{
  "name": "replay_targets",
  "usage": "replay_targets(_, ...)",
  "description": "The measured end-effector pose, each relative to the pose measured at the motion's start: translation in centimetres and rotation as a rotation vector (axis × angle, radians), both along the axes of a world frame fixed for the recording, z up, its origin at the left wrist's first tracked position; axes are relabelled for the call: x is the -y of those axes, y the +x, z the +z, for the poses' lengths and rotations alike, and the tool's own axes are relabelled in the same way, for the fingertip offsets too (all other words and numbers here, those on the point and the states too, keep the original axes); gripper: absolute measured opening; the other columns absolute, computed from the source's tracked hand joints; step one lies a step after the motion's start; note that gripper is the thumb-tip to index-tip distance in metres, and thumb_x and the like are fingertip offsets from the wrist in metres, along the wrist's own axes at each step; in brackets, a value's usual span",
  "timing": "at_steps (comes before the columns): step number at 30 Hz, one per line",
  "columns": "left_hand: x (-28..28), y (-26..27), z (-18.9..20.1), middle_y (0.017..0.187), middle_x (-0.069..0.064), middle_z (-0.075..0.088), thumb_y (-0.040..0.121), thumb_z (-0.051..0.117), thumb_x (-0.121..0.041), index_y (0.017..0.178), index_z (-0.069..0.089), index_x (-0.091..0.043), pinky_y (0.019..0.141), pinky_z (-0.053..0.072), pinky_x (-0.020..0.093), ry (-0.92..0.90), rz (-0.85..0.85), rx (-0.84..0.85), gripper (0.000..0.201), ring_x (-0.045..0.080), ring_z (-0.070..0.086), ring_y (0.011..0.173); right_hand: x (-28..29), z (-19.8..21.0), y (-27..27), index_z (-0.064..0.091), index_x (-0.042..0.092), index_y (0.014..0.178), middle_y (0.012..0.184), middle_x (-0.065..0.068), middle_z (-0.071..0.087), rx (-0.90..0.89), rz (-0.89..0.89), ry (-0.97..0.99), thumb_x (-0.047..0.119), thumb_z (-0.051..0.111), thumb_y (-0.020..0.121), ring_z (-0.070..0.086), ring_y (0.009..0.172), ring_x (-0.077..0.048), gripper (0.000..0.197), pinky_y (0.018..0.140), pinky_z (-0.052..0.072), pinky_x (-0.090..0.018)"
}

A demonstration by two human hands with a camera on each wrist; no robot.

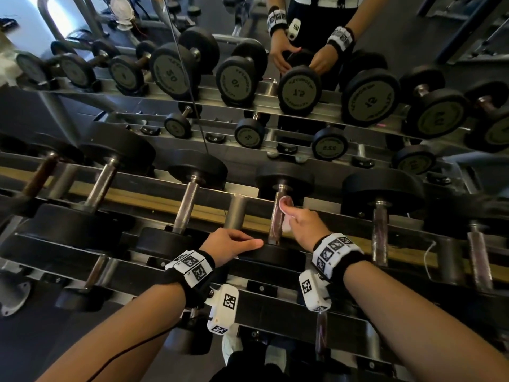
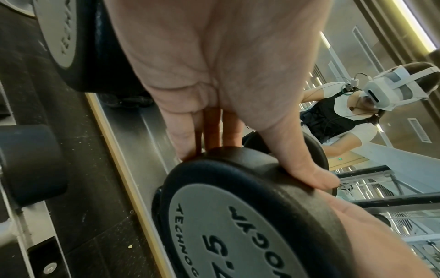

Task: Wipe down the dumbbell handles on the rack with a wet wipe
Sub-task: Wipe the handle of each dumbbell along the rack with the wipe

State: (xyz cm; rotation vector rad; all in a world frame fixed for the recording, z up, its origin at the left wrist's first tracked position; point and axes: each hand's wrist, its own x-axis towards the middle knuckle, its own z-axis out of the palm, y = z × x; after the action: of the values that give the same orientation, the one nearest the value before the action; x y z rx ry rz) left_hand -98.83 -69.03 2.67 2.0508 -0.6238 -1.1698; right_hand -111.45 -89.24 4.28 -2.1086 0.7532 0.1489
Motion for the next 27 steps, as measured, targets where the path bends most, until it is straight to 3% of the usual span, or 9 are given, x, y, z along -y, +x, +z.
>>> replay_targets(5, -0.2, 0.4, -0.2, 0.093, -0.017, 0.076, 0.058, 0.076, -0.075, 0.094, 0.077, -0.040, 0.095, 0.055, 0.032, -0.013, -0.019, -0.049, 0.051, 0.002, 0.071, 0.091, -0.4, -1.2, -2.6, 0.059, 0.041, 0.129, 0.130, 0.000, 0.064, -0.028, 0.168, -0.005, 0.034, 0.040, 0.103, 0.059, 0.117, -0.009, 0.033, 0.099, 0.038, -0.015)
replay_targets(9, 0.0, 0.4, 0.1, 0.093, -0.017, 0.076, 0.051, 0.073, -0.079, 0.093, 0.077, -0.040, 0.096, 0.055, 0.035, -0.015, -0.024, -0.066, 0.058, 0.003, 0.071, 0.091, 0.8, 0.1, -2.3, 0.078, 0.038, 0.091, 0.092, 0.011, 0.076, -0.097, 0.023, 0.329, 0.049, 0.067, 0.088, 0.069, 0.091, -0.006, 0.017, 0.094, 0.051, -0.032)
replay_targets(11, -0.1, 0.3, 0.3, 0.092, -0.017, 0.076, 0.043, 0.072, -0.084, 0.090, 0.077, -0.042, 0.097, 0.054, 0.035, -0.030, -0.016, -0.074, 0.063, 0.002, 0.071, 0.090, 1.6, 1.6, -2.1, 0.080, 0.035, 0.085, 0.085, 0.009, 0.075, 0.029, -0.093, 0.336, 0.049, 0.067, 0.087, 0.068, 0.086, -0.009, 0.018, 0.083, 0.050, -0.027)
replay_targets(16, -0.1, -0.1, 0.1, 0.095, -0.007, 0.078, 0.033, 0.077, -0.087, 0.089, 0.079, -0.038, 0.101, 0.053, 0.040, -0.089, 0.043, -0.120, 0.074, 0.012, 0.073, 0.098, -0.6, 1.3, -1.6, 0.061, 0.036, 0.131, 0.137, 0.000, 0.059, 0.098, -0.103, 0.229, 0.029, 0.045, 0.103, 0.055, 0.125, -0.015, 0.033, 0.108, 0.034, -0.020)
replay_targets(18, -0.1, -0.2, 0.0, 0.096, -0.006, 0.078, 0.033, 0.078, -0.085, 0.089, 0.080, -0.037, 0.102, 0.053, 0.041, -0.098, 0.053, -0.130, 0.075, 0.014, 0.073, 0.098, -1.8, 0.5, -1.7, 0.049, 0.032, 0.143, 0.145, 0.000, 0.050, 0.063, -0.021, 0.207, 0.016, 0.037, 0.104, 0.050, 0.125, -0.005, 0.044, 0.100, 0.029, -0.009)
replay_targets(20, 0.0, -0.2, 0.0, 0.095, -0.006, 0.078, 0.034, 0.078, -0.085, 0.090, 0.080, -0.036, 0.102, 0.053, 0.041, -0.099, 0.056, -0.131, 0.074, 0.014, 0.073, 0.098, -2.1, 0.2, -2.2, 0.055, 0.029, 0.138, 0.135, 0.010, 0.057, 0.104, -0.029, 0.307, 0.017, 0.036, 0.106, 0.054, 0.108, 0.013, 0.039, 0.089, 0.031, 0.003)
replay_targets(22, -0.1, -0.2, 0.2, 0.095, -0.007, 0.078, 0.037, 0.078, -0.083, 0.089, 0.080, -0.037, 0.101, 0.053, 0.041, -0.093, 0.051, -0.126, 0.070, 0.012, 0.073, 0.097, -2.2, 0.0, -2.7, 0.066, 0.044, 0.118, 0.119, 0.029, 0.062, 0.112, -0.059, 0.317, 0.036, 0.042, 0.105, 0.054, 0.109, 0.014, 0.029, 0.099, 0.035, -0.003)
replay_targets(25, -0.1, -0.3, 0.4, 0.094, -0.007, 0.078, 0.045, 0.078, -0.074, 0.089, 0.080, -0.034, 0.101, 0.053, 0.040, -0.089, 0.054, -0.128, 0.060, 0.012, 0.073, 0.096, -2.2, -0.3, -3.5, 0.063, 0.058, 0.109, 0.121, 0.028, 0.060, 0.044, 0.019, 0.146, 0.061, 0.042, 0.096, 0.050, 0.111, 0.009, 0.025, 0.093, 0.034, -0.009)
replay_targets(27, -0.1, -0.5, 0.6, 0.093, -0.007, 0.078, 0.048, 0.078, -0.071, 0.089, 0.080, -0.034, 0.100, 0.054, 0.039, -0.091, 0.063, -0.125, 0.055, 0.010, 0.073, 0.094, -2.1, -0.3, -3.9, 0.065, 0.057, 0.105, 0.117, 0.024, 0.065, 0.031, 0.042, 0.118, 0.059, 0.045, 0.096, 0.054, 0.108, 0.004, 0.022, 0.095, 0.038, -0.016)
